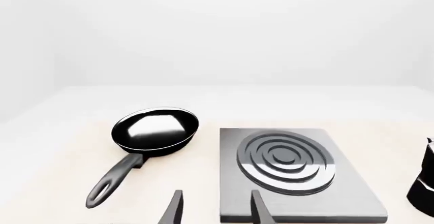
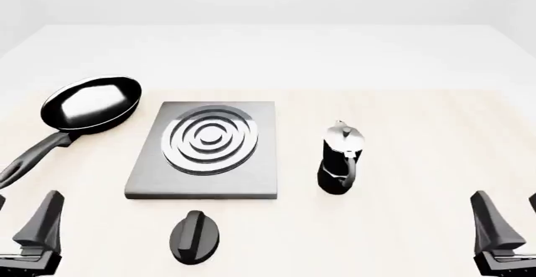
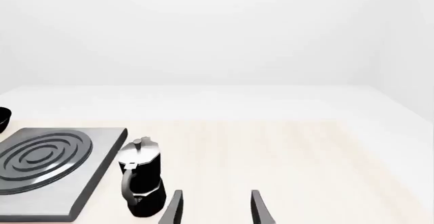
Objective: Turn on the stove and put the moka pot on it.
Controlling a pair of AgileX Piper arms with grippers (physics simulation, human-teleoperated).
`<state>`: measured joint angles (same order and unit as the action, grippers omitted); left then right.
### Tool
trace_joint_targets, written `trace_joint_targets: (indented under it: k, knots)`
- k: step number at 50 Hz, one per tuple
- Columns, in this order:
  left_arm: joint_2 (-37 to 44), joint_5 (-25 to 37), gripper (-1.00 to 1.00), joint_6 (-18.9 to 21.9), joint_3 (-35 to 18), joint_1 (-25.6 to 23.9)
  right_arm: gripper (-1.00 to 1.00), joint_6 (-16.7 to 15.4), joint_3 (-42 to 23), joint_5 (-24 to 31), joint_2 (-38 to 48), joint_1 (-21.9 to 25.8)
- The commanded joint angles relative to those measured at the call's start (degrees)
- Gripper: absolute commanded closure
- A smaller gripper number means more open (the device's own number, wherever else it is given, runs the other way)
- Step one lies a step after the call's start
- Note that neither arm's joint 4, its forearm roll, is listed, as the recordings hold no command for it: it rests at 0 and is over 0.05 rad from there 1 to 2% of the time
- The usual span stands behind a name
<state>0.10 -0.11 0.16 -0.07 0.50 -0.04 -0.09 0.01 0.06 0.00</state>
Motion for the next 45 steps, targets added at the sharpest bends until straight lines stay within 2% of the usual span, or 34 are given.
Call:
trace_joint_targets:
  k: [1, 5, 6, 9, 10, 12, 13, 14, 15, 16, 17, 19, 20, 22, 24, 25, 29, 34, 35, 37, 38, 39, 40, 45]
  knots:
    - [-0.06, -0.76, -1.0, 0.7, -0.33, 2.58, -1.0, -0.37, -0.23, -0.12, 0.06, 0.02]
    - [-0.07, 0.5, -1.0, 2.35, -1.29, 4.45, -1.0, -0.9, -0.12, -0.15, 0.1, 0.1]
    - [0.2, 1.46, -1.0, 2.2, -1.48, 3.93, -1.0, -0.92, -0.14, -0.08, 0.1, 0.09]
    - [1.15, 2.96, -1.0, 5.09, -1.94, 3.19, -1.0, -0.91, -0.26, 0.04, 0.07, 0.07]
    - [6.26, 1.67, -1.0, 3.71, -2.75, 2.41, -1.0, -0.94, -0.18, 0.15, 0.12, -0.01]
    - [7.65, 1.7, -1.0, 7.26, -3.64, 2.0, -1.0, -0.99, -0.12, 0.12, 0.2, 0.05]
    - [10.59, 0.82, -1.0, 7.64, -4.31, 1.78, -1.0, -1.03, -0.07, 0.1, 0.31, 0.07]
    - [14.74, 0.66, -1.0, 5.77, -6.21, 0.48, -1.0, -1.01, -0.08, 0.04, 0.59, 0.1]
    - [15.59, 0.67, -1.0, 9.49, -6.71, -0.27, -1.0, -0.96, -0.07, -0.15, 0.86, 0.17]
    - [15.58, 1.02, -1.0, 9.93, -7.1, -0.51, -1.0, -0.94, -0.07, -0.25, 0.99, 0.18]
    - [16.72, 2.33, -1.0, 8.39, -8.94, -1.11, -1.0, -0.92, -0.04, -0.51, 1.38, 0.18]
    - [19.23, 3.13, -1.0, 10.3, -10.72, -2.48, -1.0, -0.87, -0.05, -0.73, 1.64, 0.19]
    - [21.69, 4.46, -1.0, 8.78, -12.76, -3.86, -1.0, -0.94, 0.01, -1.0, 2.02, 0.24]
    - [22.9, 5.86, -1.0, 10.81, -14.34, -5.69, -1.0, -0.99, -0.01, -1.41, 2.64, 0.23]
    - [25.36, 7.53, -1.0, 8.56, -16.79, -7.1, -1.0, -0.98, 0.01, -1.54, 2.9, 0.19]
    - [26.03, 8.32, -1.0, 9.7, -17.72, -7.59, -1.0, -0.98, 0.03, -1.63, 3.12, 0.17]
    - [28.65, 9.99, -1.0, 10.48, -20.31, -9.53, -1.0, -1.06, 0.04, -2.1, 3.82, 0.19]
    - [34.24, 12.07, -1.0, 9.24, -23.89, -12.1, -1.0, -1.1, 0.05, -2.6, 4.43, 0.36]
    - [32.26, 12.68, -1.0, 12.24, -24.38, -12.74, -1.0, -1.12, 0.04, -2.71, 4.55, 0.39]
    - [34.01, 13.21, -1.0, 12.78, -24.81, -12.85, -1.0, -0.94, 0.04, -2.92, 4.8, 0.4]
    - [30.13, 13.02, -1.0, 16.78, -24.5, -12.57, -1.0, -0.69, 0.05, -3.17, 5.13, 0.41]
    - [30.96, 13.64, -1.0, 16.31, -24.93, -13.39, -1.0, -0.51, 0.06, -3.19, 5.1, 0.43]
    - [33.82, 14.6, -1.0, 13.75, -25.98, -14.33, -1.0, -0.4, 0.06, -3.23, 5.15, 0.44]
    - [36.99, 18.04, -1.0, 11.34, -29.1, -16.53, -1.0, -0.25, 0.07, -2.49, 4.36, 0.4]
